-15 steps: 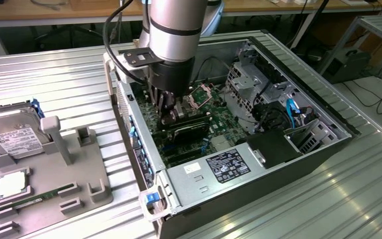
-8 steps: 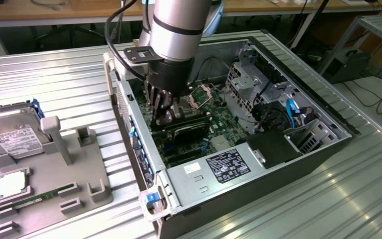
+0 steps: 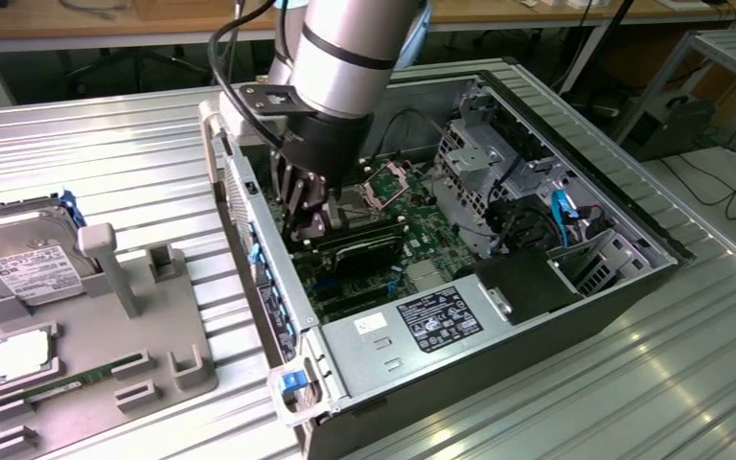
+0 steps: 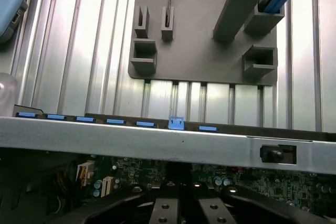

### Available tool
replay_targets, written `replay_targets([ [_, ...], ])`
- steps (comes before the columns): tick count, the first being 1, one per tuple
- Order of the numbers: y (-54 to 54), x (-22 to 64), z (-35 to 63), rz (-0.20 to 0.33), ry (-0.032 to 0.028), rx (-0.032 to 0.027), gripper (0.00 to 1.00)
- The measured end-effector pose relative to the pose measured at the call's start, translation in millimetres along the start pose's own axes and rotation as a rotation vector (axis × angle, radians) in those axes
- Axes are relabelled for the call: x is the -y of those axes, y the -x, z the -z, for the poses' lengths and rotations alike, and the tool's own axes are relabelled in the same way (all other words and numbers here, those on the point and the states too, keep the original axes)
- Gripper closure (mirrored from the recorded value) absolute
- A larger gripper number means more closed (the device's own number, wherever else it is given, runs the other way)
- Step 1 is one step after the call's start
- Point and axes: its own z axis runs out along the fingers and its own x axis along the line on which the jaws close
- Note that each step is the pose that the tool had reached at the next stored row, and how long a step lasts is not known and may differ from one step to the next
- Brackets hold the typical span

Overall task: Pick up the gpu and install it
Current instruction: 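Press down on the gpu until it lock into place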

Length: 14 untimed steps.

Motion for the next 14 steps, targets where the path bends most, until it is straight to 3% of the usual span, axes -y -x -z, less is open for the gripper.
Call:
replay_targets([
  [1, 0.0, 0.1, -0.4, 0.0, 0.0001, -0.0001, 0.89],
  [2, 0.0, 0.0, -0.4, -0.001, -0.0043, -0.0006, 0.89],
  [3, 0.3, 0.4, -0.4, -0.001, -0.0137, -0.0012, 0.89],
  [4, 0.7, 1.4, -0.3, 0.0, -0.0283, -0.0024, 0.89],
  [6, 1.3, 3.8, 0.4, 0.002, -0.063, -0.0063, 0.89],
  [7, 1.6, 5.5, 0.7, 0.005, -0.0861, -0.0087, 0.89],
  [8, 1.9, 6.4, 1.0, 0.007, -0.1049, -0.0107, 0.89],
  [12, 2.7, 7.4, 1.3, 0.015, -0.1512, -0.0167, 0.89],
  [14, 3.1, 8.3, 1.5, 0.02, -0.1773, -0.0199, 0.89],
])
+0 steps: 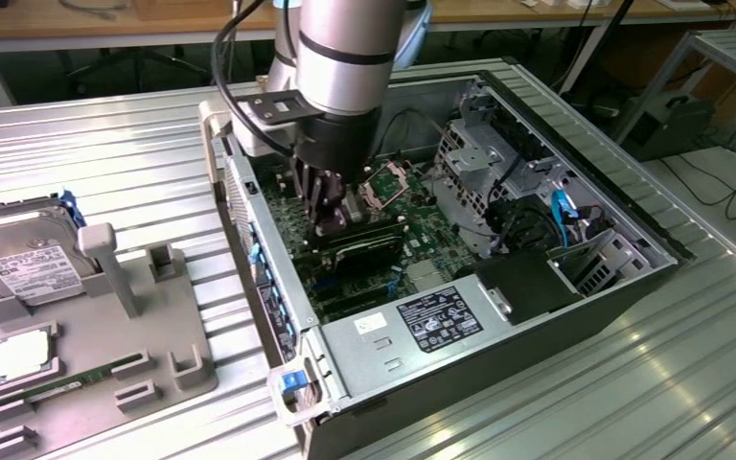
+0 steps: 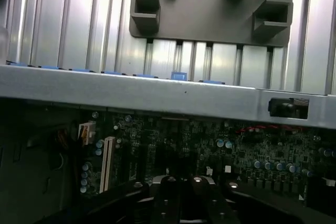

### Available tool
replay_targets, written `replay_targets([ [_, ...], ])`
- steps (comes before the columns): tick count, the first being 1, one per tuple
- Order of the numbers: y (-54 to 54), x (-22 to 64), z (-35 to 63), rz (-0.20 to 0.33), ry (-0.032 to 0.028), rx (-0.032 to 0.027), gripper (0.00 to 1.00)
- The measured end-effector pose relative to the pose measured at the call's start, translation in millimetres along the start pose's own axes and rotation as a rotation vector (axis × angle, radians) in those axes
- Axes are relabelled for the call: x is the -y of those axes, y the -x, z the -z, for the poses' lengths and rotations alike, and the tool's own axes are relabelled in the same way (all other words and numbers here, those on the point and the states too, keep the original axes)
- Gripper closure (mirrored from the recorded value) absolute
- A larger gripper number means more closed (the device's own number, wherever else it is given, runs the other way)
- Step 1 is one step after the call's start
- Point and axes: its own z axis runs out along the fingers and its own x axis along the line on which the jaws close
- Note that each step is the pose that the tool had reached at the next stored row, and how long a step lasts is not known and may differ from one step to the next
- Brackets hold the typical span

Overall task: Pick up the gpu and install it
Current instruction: 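Press down on the gpu until it lock into place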

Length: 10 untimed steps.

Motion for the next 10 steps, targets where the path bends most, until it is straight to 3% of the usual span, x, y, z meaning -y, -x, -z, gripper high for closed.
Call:
replay_targets([
  [2, 0.1, 0.5, -0.1, 0.002, -0.0238, -0.0026, 0.89],
  [4, 0.3, 0.6, -0.7, 0.005, -0.0344, -0.0038, 0.89],
  [6, 0.1, 2.3, -1.2, 0.006, -0.0383, -0.0046, 0.89],
  [8, -1.0, 13.2, -2.9, 0.006, -0.0395, -0.0038, 0.89],
  [10, -1.2, 15.3, -2.7, 0.006, -0.0395, -0.0033, 0.89],
])
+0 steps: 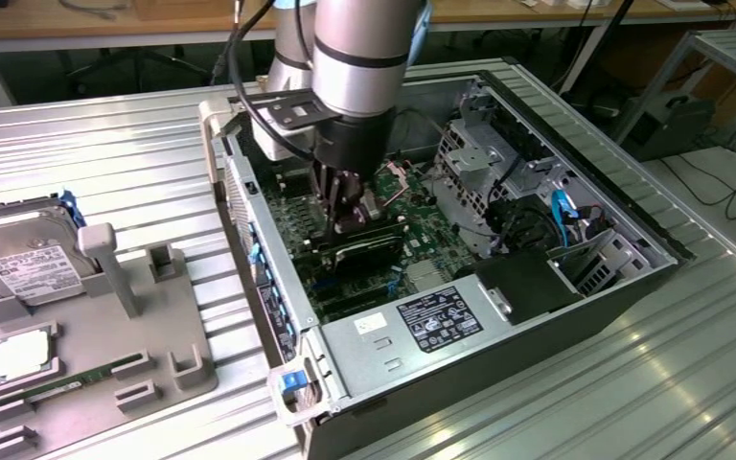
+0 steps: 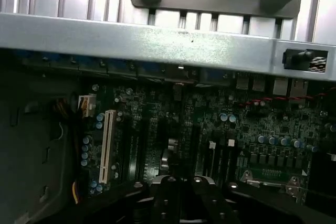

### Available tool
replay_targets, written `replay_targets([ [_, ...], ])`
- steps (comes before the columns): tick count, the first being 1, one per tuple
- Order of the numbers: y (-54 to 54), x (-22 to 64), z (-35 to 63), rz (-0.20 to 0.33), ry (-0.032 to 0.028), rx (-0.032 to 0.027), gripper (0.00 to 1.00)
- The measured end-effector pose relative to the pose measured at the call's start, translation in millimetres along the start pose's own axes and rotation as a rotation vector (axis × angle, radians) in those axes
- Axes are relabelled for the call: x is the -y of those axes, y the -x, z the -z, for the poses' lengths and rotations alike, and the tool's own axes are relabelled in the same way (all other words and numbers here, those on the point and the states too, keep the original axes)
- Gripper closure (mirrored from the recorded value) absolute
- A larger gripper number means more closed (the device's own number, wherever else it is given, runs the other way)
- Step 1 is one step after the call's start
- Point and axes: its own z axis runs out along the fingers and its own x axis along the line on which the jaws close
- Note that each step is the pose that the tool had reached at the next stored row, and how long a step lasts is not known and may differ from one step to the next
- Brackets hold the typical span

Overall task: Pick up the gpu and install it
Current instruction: 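Press down on the gpu until it lock into place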

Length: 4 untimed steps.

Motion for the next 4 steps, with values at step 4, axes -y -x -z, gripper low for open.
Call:
replay_targets([
  [4, -0.2, 2.5, 0.2, 0.0, 0.0, 0.0001, 0.89],
])
